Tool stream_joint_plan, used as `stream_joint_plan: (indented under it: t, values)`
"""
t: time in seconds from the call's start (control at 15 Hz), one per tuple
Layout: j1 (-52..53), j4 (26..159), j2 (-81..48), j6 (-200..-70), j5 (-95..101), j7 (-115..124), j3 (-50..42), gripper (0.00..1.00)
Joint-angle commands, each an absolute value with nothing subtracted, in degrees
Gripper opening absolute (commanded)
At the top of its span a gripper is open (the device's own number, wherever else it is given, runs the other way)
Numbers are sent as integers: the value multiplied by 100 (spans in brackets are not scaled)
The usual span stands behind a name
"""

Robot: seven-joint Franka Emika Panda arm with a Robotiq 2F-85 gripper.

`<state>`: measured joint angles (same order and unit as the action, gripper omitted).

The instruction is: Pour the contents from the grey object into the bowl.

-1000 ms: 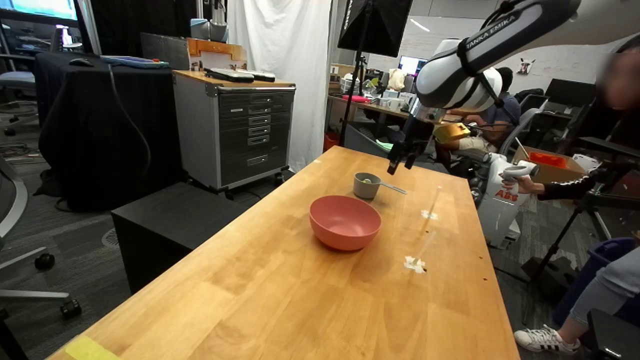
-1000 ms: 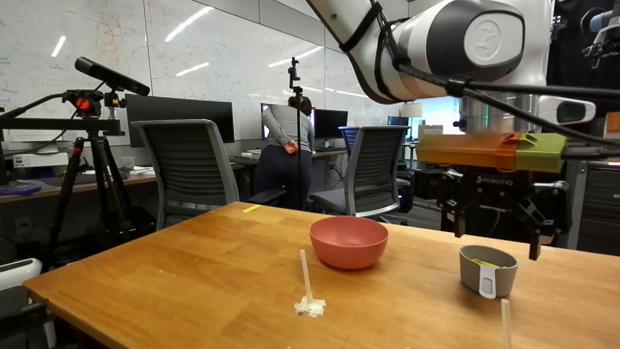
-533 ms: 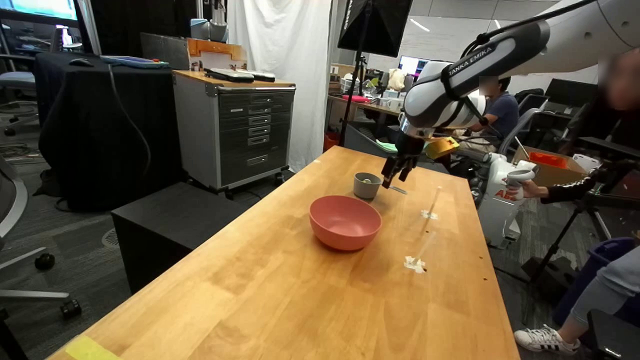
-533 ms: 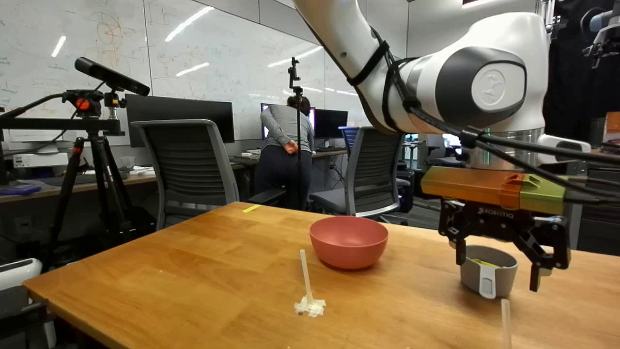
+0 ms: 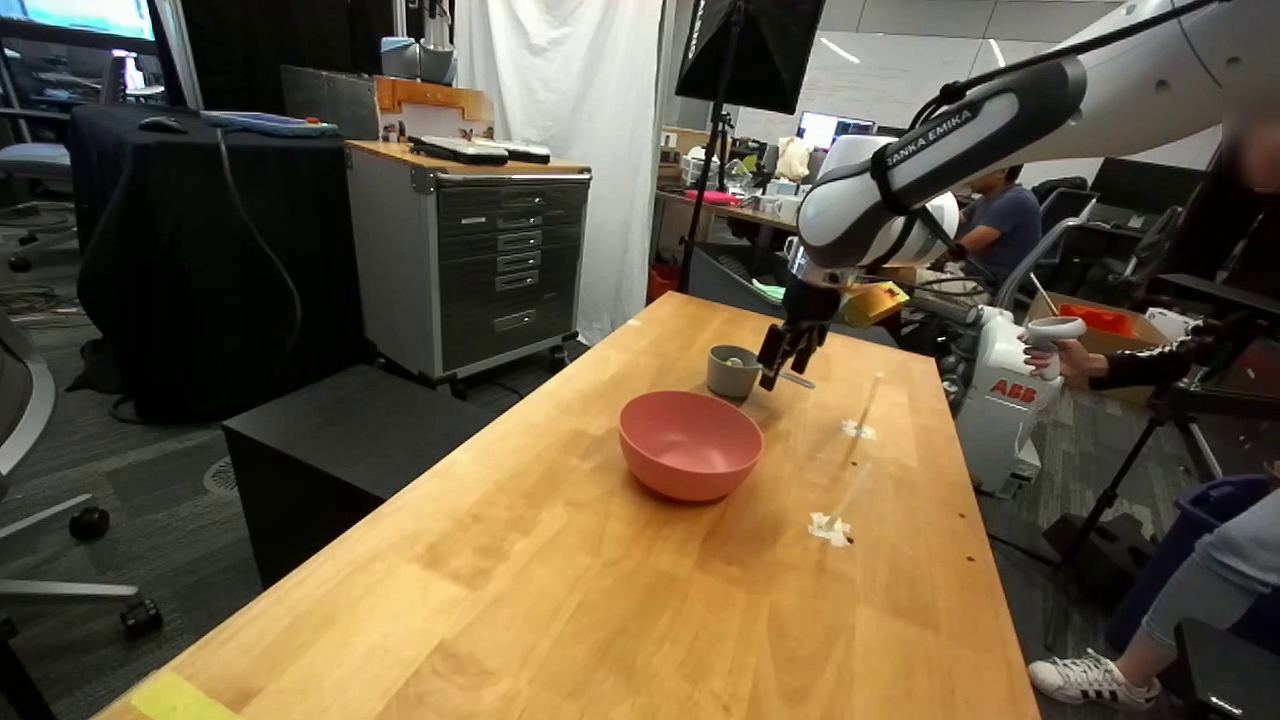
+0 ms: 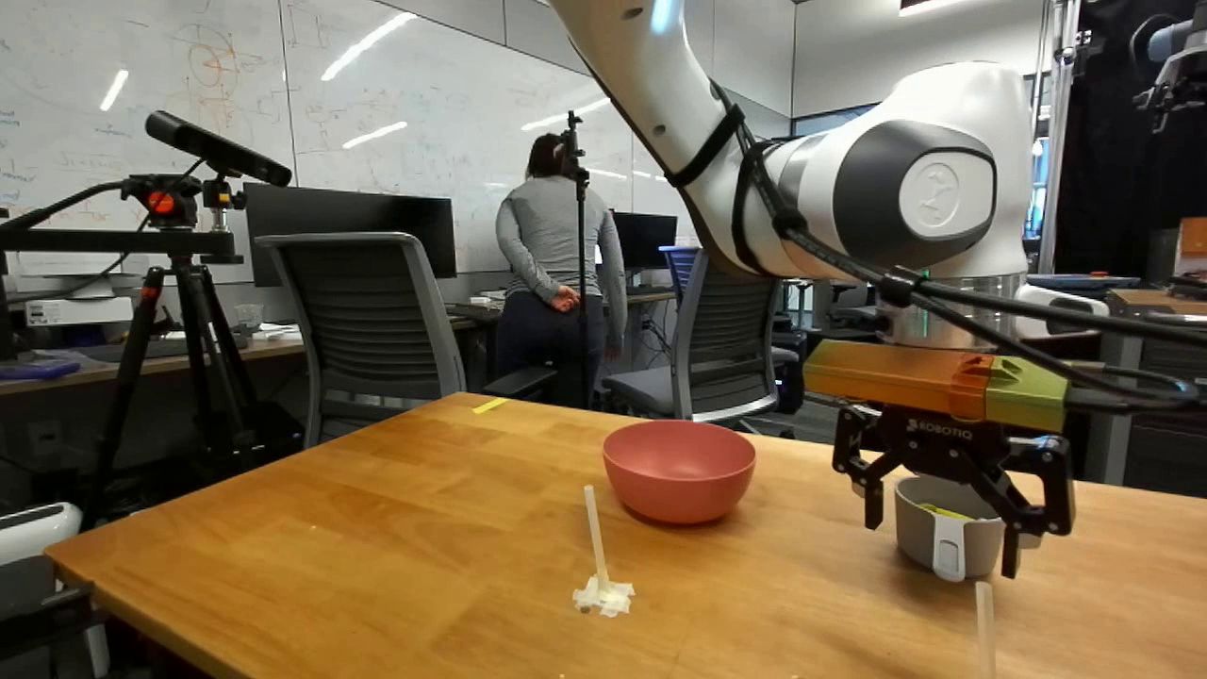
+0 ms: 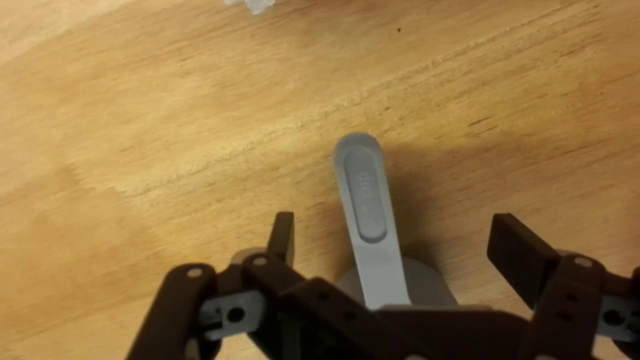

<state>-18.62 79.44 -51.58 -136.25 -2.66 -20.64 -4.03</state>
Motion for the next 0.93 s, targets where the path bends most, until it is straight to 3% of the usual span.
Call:
stream_joint_plan:
  t: [0.0,0.87]
  values:
    - [-1824,7934,-5010,-13446,-134,-2069,-329,100]
    - [-1900,8665,-4442,-13561,-149,-2156,-365,97]
